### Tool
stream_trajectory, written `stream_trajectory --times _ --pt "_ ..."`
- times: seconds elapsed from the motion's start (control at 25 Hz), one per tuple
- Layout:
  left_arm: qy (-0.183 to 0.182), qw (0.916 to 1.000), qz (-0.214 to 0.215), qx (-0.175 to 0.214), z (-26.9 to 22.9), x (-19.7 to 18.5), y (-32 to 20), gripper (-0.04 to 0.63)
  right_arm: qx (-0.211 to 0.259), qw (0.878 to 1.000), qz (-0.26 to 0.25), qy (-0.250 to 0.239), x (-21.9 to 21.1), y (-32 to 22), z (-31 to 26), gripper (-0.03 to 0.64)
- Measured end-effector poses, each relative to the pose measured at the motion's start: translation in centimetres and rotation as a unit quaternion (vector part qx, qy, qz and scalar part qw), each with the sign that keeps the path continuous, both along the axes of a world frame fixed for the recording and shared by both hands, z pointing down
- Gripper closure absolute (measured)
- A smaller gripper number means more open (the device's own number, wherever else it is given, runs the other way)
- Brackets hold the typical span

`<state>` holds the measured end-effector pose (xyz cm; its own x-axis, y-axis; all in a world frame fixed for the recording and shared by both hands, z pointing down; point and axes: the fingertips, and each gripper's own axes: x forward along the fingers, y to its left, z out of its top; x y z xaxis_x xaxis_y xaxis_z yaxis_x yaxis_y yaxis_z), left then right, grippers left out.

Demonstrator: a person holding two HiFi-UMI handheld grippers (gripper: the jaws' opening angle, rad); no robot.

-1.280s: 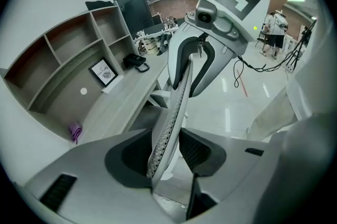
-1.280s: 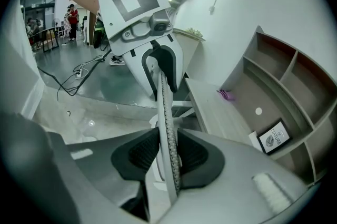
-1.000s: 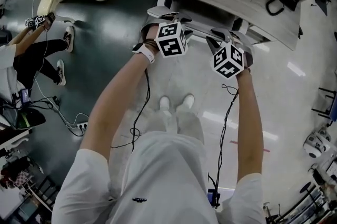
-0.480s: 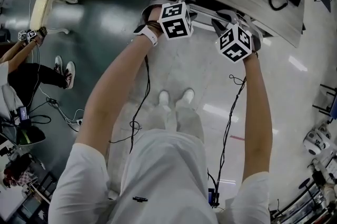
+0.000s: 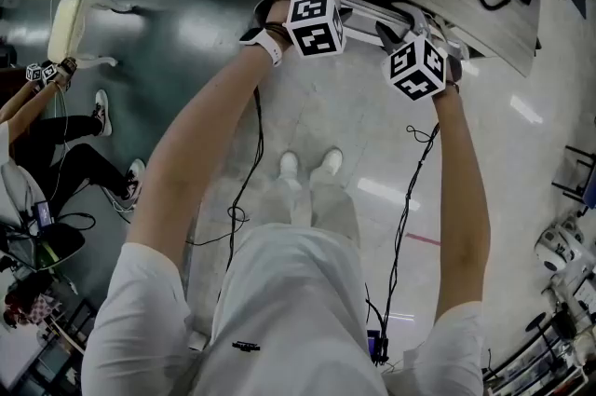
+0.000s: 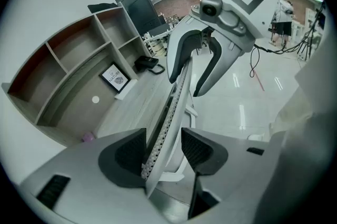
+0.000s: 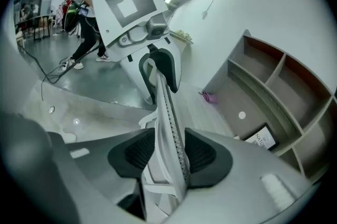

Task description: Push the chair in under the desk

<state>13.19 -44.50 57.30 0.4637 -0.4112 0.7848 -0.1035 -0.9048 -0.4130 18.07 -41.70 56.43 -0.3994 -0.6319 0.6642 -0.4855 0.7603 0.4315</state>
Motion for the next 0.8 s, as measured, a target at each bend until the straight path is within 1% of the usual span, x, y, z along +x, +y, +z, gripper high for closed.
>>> stream_trajectory --times 0.08,0.16,0.28,0.36,0.48,0.52,0.6,0.72,0.76,0.8 --pt "0.015 0.9998 -0.01 0.0 -0.3 0.0 0.3 0.391 0.0 1.0 0.015 -0.022 0.0 0.5 -0.5 0.44" --pt "0.032 0.9993 -0.017 0.009 -1.2 0.1 0.9 0.388 0.01 0.999 0.025 -0.032 0.1 1.1 -1.2 0.44" --pt "0.042 0.9989 -0.01 0.02 -2.1 0.3 2.5 0.388 0.015 0.998 0.03 -0.045 0.2 2.5 -2.0 0.44" --pt "0.048 0.9986 -0.008 0.02 -2.4 0.3 3.8 0.388 0.015 0.998 0.034 -0.046 0.4 3.5 -2.4 0.44" --pt "0.072 0.9973 -0.012 0.005 -3.0 0.2 5.9 0.39 0.006 0.998 0.046 -0.032 0.7 5.2 -2.7 0.44" --pt "0.081 0.9966 -0.015 0.004 -3.3 0.0 6.5 0.403 0.004 0.998 0.051 -0.033 0.7 5.7 -2.9 0.442" --pt "0.097 0.9948 -0.033 0.002 -3.8 -0.7 7.9 0.45 0.003 0.997 0.063 -0.047 0.5 7.1 -3.6 0.448" --pt "0.095 0.9921 -0.081 -0.001 -4.3 -2.7 9.8 0.517 0.012 0.995 0.08 -0.064 0.0 9.3 -4.9 0.483" --pt "0.097 0.9906 -0.096 -0.001 -4.6 -3.2 10.3 0.533 0.018 0.994 0.087 -0.065 -0.1 9.9 -5.4 0.518" --pt "0.106 0.9883 -0.109 -0.003 -5.1 -3.7 11.0 0.551 0.023 0.993 0.095 -0.066 -0.2 10.5 -5.8 0.592"
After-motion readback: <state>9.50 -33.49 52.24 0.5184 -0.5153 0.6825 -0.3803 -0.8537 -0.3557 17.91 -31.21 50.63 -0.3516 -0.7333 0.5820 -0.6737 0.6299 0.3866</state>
